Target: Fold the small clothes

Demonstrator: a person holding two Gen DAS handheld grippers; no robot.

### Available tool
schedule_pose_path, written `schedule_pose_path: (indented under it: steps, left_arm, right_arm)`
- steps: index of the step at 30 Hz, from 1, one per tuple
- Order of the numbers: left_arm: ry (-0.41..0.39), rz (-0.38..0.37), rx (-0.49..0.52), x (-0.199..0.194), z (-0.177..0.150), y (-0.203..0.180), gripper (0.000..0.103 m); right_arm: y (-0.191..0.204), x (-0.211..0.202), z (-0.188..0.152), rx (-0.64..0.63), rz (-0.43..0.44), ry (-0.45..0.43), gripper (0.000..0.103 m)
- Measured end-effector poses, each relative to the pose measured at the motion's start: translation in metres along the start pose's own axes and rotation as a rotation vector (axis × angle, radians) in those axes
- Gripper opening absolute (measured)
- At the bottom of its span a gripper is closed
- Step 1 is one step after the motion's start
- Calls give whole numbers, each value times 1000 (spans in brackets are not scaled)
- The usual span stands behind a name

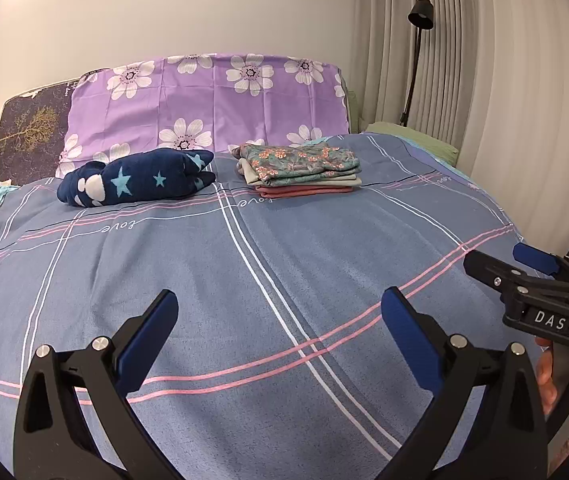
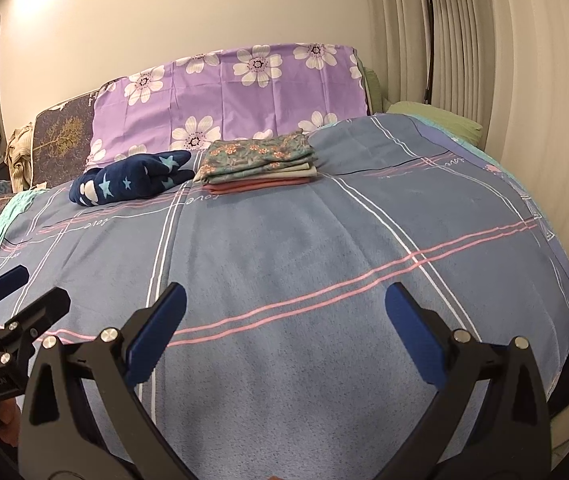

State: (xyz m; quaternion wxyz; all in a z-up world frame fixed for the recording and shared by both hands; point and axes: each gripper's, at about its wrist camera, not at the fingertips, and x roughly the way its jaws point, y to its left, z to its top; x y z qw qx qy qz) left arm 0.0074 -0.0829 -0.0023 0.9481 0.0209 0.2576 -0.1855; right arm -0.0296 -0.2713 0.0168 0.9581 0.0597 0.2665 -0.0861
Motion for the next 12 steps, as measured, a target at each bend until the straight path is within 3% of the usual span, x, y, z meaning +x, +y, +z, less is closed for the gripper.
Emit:
schedule_pose_path:
  steps: [12]
  left_arm:
    - [0,2,10,0,-1,-3,102]
  right_arm:
    - [5,-2,0,-22,-3,1,101]
